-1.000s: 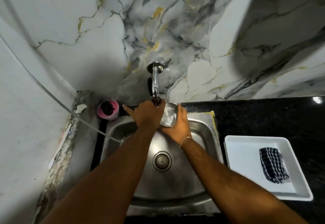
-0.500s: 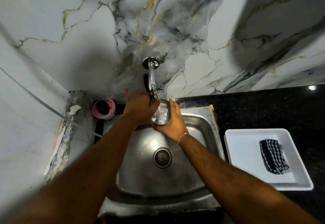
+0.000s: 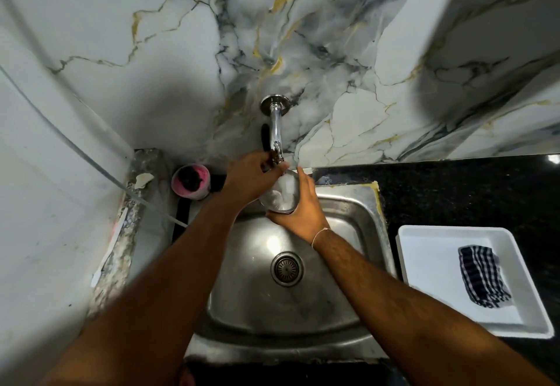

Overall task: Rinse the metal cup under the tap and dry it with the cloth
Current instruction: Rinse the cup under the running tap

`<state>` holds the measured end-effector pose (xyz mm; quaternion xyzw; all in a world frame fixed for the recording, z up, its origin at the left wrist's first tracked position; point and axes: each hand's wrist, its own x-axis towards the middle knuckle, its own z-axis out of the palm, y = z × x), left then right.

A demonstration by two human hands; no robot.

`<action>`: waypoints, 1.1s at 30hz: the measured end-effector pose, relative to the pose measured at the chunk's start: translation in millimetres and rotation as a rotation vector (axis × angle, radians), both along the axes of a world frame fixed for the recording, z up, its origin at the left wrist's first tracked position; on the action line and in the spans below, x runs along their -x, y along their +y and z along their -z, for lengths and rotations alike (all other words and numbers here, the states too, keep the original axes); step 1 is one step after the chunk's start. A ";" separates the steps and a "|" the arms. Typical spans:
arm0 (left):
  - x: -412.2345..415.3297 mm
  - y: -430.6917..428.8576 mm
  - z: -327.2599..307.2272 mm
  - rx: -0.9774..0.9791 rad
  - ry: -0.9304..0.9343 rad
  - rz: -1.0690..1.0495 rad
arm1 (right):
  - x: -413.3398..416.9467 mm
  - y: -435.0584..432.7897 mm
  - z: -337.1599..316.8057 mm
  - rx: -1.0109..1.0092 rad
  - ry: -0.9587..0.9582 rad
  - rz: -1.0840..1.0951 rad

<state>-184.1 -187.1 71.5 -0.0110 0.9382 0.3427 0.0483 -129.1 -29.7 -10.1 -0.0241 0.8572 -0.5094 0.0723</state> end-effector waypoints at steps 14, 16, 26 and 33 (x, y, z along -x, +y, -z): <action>-0.5 -2.5 -0.2 0.035 -0.055 0.029 | -4.5 -1.7 -4.0 0.115 0.044 -0.018; 0.1 -3.1 0.7 0.030 -0.053 0.042 | -5.9 -2.0 -3.5 0.114 0.043 -0.021; 2.6 -4.9 5.7 0.031 -0.052 0.075 | -9.5 1.0 2.4 0.076 0.016 0.005; 2.4 17.5 9.6 0.296 0.046 -0.115 | -8.7 0.9 1.0 0.090 -0.004 0.003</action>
